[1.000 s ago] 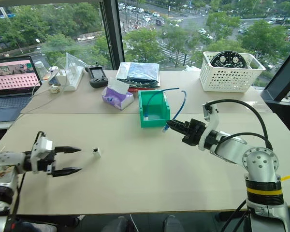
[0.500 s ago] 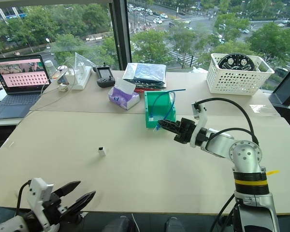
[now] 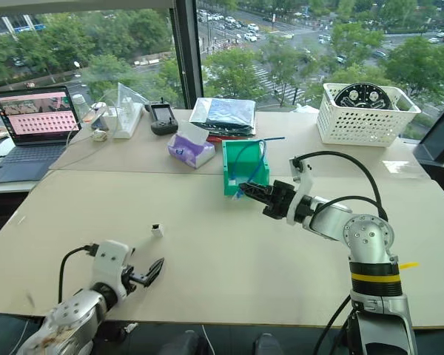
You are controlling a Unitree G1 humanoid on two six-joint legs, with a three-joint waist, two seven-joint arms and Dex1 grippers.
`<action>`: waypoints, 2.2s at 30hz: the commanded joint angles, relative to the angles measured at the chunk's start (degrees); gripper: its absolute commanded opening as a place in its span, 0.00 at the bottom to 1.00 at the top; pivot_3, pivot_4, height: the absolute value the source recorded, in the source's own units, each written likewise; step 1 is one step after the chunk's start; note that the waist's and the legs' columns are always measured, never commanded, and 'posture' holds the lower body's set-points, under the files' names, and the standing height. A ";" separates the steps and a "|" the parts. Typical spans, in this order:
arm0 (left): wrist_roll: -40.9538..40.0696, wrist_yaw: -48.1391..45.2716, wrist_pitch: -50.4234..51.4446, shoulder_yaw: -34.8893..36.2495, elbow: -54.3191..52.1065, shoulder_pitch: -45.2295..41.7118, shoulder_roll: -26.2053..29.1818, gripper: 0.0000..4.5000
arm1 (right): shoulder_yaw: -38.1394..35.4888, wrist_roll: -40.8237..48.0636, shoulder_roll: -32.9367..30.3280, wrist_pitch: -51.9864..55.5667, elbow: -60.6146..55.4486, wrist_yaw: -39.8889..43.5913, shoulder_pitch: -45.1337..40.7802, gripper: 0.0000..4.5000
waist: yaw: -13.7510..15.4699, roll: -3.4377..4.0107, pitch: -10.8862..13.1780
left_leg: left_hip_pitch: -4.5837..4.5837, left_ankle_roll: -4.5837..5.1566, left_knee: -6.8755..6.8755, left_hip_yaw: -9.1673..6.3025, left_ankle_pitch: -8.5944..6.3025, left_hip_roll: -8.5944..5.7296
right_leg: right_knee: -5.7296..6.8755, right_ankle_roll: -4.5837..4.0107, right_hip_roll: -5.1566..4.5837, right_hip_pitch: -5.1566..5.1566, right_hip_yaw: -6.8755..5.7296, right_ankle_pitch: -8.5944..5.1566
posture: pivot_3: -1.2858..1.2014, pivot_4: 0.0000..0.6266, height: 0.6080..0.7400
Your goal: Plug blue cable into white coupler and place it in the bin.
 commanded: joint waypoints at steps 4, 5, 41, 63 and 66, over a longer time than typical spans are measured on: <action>0.99 -0.77 1.72 -2.66 7.13 -4.39 -0.85 0.99 | -4.59 1.82 0.07 0.16 -4.77 -2.43 2.06 0.00 | -0.03 0.04 -0.02 | 0.04 0.00 0.00 0.00 0.01 0.01 | 0.02 -0.20 0.00 0.01 0.02 -0.11 | 0.52 0.24 1.00; 1.05 -0.82 1.55 -2.83 8.15 -5.57 -1.07 0.99 | -4.87 1.99 0.08 0.16 -5.06 -2.74 2.27 0.00 | 0.06 0.05 -0.03 | 0.03 0.00 0.00 0.00 0.01 0.00 | 0.03 -0.20 -0.01 0.01 0.02 -0.12 | 0.52 0.24 1.00; -1.83 -56.53 -29.83 -9.12 41.70 -31.60 19.04 0.15 | -6.47 1.96 -0.17 0.69 -7.18 -5.57 2.79 0.00 | -0.17 -0.04 0.04 | -0.30 0.03 -0.12 0.15 0.04 -0.02 | -0.09 -0.62 -0.14 -0.36 -0.06 -0.02 | 0.52 0.24 1.00; 17.57 -53.71 -21.85 -29.23 64.72 -60.57 -7.83 0.15 | -0.60 -16.47 13.20 -10.23 -22.98 -22.35 17.36 0.00 | -1.55 -0.19 0.11 | -0.44 0.14 -0.01 0.03 -0.02 -0.14 | -0.07 0.30 -0.04 -0.26 -0.01 0.16 | 0.52 0.24 1.00; 17.68 -54.51 -19.30 -29.75 63.38 -60.62 -8.11 0.15 | -0.50 -18.03 13.87 -10.42 -23.18 -21.84 18.74 0.00 | -1.56 -0.19 0.11 | -0.41 0.14 0.00 0.01 -0.02 -0.14 | -0.08 0.30 -0.05 -0.22 -0.01 0.16 | 0.52 0.24 1.00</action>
